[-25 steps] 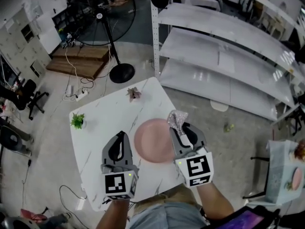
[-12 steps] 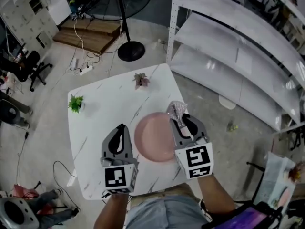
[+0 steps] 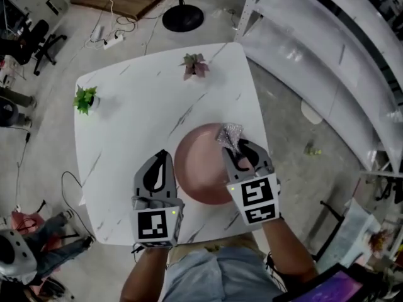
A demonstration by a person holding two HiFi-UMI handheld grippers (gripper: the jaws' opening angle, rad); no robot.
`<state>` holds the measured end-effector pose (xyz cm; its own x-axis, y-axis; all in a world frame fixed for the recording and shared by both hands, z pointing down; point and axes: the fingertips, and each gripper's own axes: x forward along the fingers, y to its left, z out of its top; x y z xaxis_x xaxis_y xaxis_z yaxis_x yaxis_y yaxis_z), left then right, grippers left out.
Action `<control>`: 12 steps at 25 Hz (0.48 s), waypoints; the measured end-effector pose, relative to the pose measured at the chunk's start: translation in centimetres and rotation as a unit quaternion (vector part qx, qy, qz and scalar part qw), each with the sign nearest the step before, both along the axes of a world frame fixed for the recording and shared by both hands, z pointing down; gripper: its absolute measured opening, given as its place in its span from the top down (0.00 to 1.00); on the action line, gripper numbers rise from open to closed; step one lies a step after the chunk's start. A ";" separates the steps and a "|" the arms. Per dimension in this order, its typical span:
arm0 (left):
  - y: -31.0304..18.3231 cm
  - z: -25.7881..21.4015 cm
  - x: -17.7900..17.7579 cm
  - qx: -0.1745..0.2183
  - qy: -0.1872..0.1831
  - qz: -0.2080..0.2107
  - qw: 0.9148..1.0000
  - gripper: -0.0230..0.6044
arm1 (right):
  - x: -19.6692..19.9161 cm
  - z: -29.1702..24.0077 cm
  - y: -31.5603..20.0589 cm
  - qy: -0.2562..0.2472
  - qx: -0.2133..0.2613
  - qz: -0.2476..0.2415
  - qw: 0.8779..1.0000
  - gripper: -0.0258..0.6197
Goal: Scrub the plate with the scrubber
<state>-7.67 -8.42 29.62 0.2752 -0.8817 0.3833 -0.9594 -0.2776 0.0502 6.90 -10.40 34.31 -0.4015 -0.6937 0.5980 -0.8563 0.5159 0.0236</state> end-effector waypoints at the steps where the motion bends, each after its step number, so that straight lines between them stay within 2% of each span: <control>1: -0.1 0.9 0.0 -0.007 0.001 -0.001 1.000 0.95 | -0.1 1.1 0.0 0.005 -0.014 -0.004 1.000 0.77; 6: 0.5 4.5 0.4 -0.047 0.012 -0.010 0.999 0.95 | -0.3 5.6 0.7 0.026 -0.073 -0.019 0.997 0.77; 12: 0.4 8.0 0.1 -0.074 0.014 -0.008 0.997 0.95 | -0.3 8.9 0.5 0.040 -0.101 -0.022 0.994 0.77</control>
<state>-7.53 -8.05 37.66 0.2747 -0.8205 0.5014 -0.9610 -0.2508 0.1162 6.59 -9.87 43.21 -0.3743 -0.5394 0.7543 -0.8322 0.5542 -0.0167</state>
